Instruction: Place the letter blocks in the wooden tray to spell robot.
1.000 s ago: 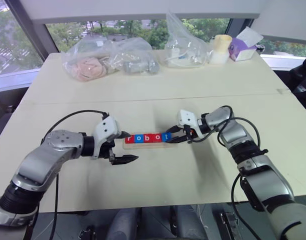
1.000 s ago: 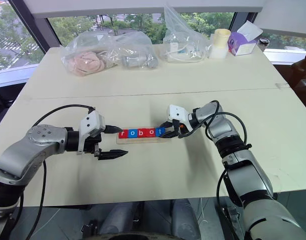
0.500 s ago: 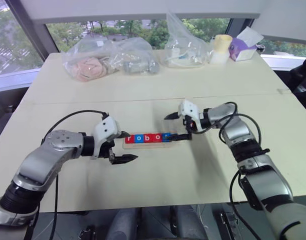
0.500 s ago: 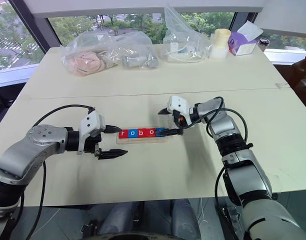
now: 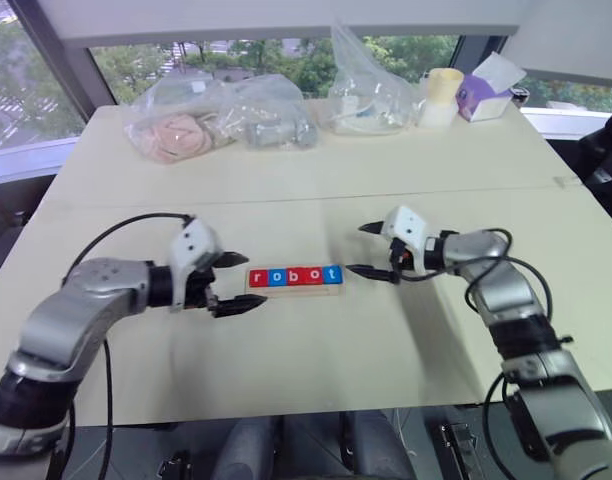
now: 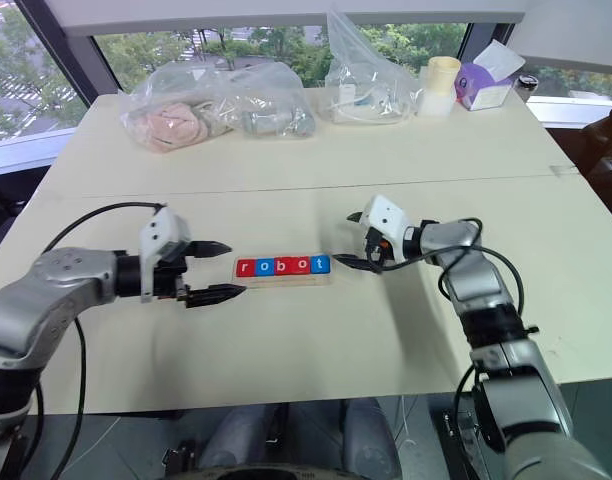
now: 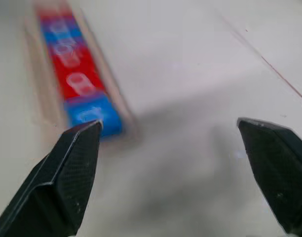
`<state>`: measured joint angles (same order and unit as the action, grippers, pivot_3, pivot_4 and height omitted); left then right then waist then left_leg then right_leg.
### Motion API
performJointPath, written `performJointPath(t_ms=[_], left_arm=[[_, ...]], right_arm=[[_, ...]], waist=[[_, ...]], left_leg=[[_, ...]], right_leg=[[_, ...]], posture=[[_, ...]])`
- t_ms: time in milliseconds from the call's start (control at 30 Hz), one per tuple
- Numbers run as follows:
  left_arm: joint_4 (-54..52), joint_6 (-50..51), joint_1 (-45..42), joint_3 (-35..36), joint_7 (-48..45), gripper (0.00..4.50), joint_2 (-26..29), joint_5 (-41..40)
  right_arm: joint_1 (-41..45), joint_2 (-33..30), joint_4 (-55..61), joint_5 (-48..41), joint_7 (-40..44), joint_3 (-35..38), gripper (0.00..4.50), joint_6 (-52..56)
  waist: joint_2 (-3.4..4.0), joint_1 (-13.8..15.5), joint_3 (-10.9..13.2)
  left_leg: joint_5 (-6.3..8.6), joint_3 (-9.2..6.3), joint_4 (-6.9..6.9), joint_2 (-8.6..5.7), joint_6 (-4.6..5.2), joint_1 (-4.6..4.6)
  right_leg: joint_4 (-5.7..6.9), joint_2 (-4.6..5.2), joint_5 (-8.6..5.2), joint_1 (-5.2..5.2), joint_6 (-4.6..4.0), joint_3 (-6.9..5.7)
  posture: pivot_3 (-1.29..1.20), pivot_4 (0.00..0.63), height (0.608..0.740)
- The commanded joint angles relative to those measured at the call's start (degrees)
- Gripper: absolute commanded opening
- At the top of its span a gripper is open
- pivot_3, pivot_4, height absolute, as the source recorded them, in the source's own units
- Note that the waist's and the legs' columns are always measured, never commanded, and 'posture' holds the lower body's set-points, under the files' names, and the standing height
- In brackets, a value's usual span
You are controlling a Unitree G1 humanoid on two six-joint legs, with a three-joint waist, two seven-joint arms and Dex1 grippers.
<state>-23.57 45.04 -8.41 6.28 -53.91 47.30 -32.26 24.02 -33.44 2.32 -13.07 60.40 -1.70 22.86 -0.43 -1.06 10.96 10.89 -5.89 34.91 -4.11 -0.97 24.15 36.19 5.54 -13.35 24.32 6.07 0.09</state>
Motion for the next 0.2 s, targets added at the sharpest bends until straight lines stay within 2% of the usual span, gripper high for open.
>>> performJointPath(t_ms=[33, 200], left_arm=[[-3.7, 0.9, 6.6, 6.9, 1.0, 4.50, 1.1, -2.1], [-6.2, -0.4, 13.8, 11.6, 2.2, 4.50, 0.2, -3.1]], right_arm=[[-6.7, -1.8, 18.7, -9.7, -4.8, 7.0, 4.49, 14.5], [-15.2, -2.6, 31.5, -15.6, -11.9, 11.9, 4.49, 25.7]], waist=[[0.00, 0.3, 0.0], [-0.02, 0.5, 0.0]], left_leg=[[0.01, -0.01, -0.03, 0.00, -0.01, 0.05], [0.11, -0.07, 0.24, 0.04, -0.21, 0.21]], right_leg=[[-0.01, 0.01, -0.02, 0.05, -0.03, -0.01], [-0.12, 0.10, -0.06, 0.00, -0.17, -0.04]], posture=[[0.00, 0.150, 0.740], [0.00, 0.150, 0.740]])
